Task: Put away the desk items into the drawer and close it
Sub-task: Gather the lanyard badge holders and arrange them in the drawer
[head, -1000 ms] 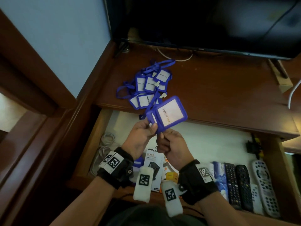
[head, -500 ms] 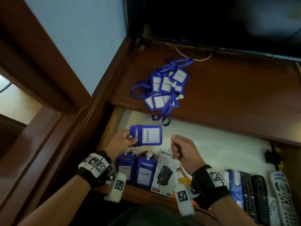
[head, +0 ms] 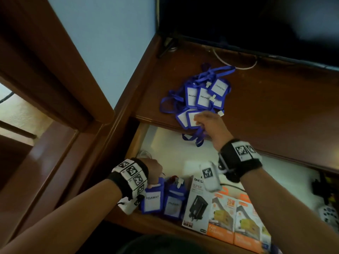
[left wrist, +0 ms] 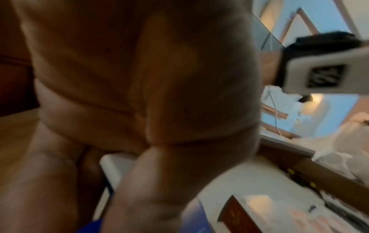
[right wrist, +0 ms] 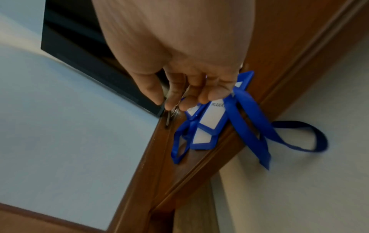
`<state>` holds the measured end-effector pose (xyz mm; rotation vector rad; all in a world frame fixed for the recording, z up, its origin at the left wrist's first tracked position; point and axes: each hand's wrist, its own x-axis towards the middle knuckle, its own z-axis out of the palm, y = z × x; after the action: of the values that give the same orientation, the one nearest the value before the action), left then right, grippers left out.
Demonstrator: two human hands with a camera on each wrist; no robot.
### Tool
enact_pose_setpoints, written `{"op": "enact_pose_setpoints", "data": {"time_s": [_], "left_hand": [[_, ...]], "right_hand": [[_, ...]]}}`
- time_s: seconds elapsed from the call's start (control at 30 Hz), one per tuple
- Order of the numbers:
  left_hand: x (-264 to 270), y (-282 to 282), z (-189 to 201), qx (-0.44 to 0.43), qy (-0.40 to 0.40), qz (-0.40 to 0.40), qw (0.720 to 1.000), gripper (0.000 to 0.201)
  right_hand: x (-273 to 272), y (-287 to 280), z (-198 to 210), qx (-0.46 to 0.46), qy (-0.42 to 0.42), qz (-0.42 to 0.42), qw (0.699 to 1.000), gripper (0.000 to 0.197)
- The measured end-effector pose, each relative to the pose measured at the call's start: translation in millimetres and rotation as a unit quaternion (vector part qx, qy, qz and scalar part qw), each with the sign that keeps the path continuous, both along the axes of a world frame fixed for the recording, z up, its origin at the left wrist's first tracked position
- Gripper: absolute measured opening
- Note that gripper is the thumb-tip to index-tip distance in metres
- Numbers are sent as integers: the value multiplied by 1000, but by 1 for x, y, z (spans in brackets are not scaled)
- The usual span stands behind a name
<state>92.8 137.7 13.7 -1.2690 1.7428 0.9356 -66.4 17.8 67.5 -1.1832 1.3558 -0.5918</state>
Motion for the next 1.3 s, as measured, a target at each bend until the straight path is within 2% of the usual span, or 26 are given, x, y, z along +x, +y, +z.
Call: {"op": "enact_pose_setpoints", "data": {"time_s": [0.1,0.13,0.23,0.33,0.43,0.5,0.6,0.73,0.87,0.93,1.0,1.1,1.17,1.3], "left_hand": [[-7,-2,3,-21,7,-14,1000,24],[-8,-2,3,-29,9,-16,999,23],[-11,3,-6,-47,9,-35,998,23],[-13,11,-24,-66,3,-53,996,24],[-13,15,-32,-99,0,-54,994,22],[-13,15,-34,-110,-3,-55,992,20],[-15,15,-37,-121,-8,-41,992,19],[-15,16,-40,-130,-5,0,991,18],[-10,21,-42,-160,-7,32,987,37],[-7,26,-44,-172,-13,40,984,53],[-5,31,-42,-149,10,65,987,63],[-7,35,-38,-90,62,115,987,58],[-9,37,-39,-80,80,129,985,56],[-11,38,-42,-76,100,178,976,73]], "right_hand": [[23,-30,-11,-122,87,19,988,6],[29,-38,-16,-168,119,16,978,7],[45,-56,-26,-247,219,51,942,38],[54,-67,-38,-233,307,74,920,64],[55,-71,-46,-214,370,77,901,78],[53,-71,-52,-221,407,94,881,76],[50,-69,-58,-254,434,99,859,61],[50,-64,-59,-255,448,101,851,53],[47,-59,-55,-274,446,110,845,47],[41,-61,-51,-277,437,103,850,43],[32,-64,-47,-270,406,78,869,40],[12,-69,-43,-237,318,36,917,37],[-2,-66,-38,-220,288,30,931,38],[-26,-48,-28,-194,165,-14,967,37]]}}
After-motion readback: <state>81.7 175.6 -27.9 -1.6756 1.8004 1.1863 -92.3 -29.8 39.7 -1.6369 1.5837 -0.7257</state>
